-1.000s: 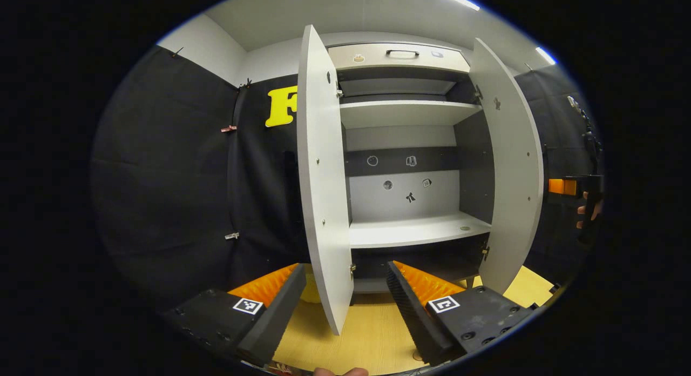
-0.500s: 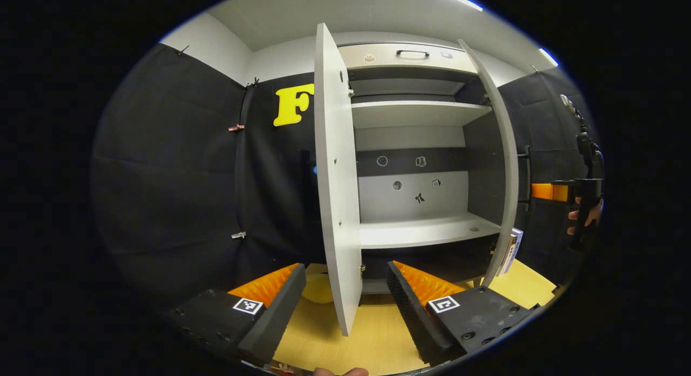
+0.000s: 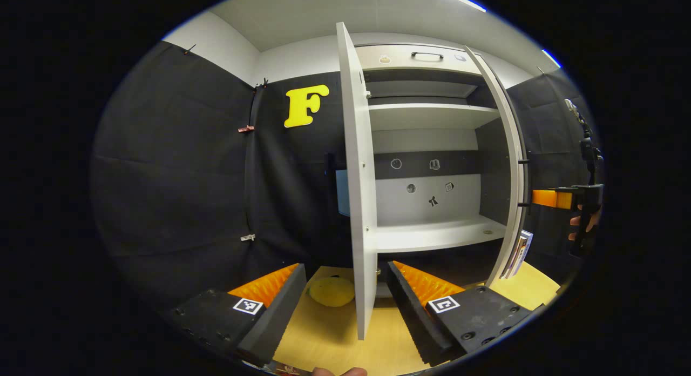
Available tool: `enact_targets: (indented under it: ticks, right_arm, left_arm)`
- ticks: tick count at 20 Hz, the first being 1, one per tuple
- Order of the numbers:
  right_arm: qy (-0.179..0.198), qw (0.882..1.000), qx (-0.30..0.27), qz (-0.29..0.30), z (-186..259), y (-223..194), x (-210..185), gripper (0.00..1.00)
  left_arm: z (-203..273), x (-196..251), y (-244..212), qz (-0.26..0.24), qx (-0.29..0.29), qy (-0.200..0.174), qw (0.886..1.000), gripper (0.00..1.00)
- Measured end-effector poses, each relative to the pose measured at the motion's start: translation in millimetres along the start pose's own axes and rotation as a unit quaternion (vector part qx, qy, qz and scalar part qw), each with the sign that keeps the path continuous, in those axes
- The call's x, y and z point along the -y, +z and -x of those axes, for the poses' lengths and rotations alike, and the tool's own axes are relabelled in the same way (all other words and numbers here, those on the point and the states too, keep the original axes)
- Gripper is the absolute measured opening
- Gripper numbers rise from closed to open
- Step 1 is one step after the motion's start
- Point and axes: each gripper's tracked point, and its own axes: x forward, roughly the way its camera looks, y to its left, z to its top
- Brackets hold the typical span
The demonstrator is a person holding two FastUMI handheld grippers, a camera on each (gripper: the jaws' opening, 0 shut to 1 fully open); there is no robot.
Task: Grasp the bottle in the cabinet with the left hand and place it on the coaster, then close the right door with the right hand and the left door with the left hand.
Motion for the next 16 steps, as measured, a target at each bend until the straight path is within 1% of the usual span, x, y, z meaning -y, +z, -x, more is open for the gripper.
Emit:
enact_targets:
  ticks: [8,12,16]
  right_arm:
    - [-0.022,1.0,0.005,0.016,12,0,14,0.98]
    - [-0.039,0.999,0.0,0.021,19,-3,27,0.98]
    - [-0.056,0.998,0.0,0.021,24,0,41,0.98]
  left_arm:
    - [-46,-59,35,-0.01,0.04,0.048,0.998,0.95]
    - [-81,-76,33,0.0,0.042,0.068,0.997,0.95]
    - [-111,-83,23,0.007,0.032,0.069,0.997,0.95]
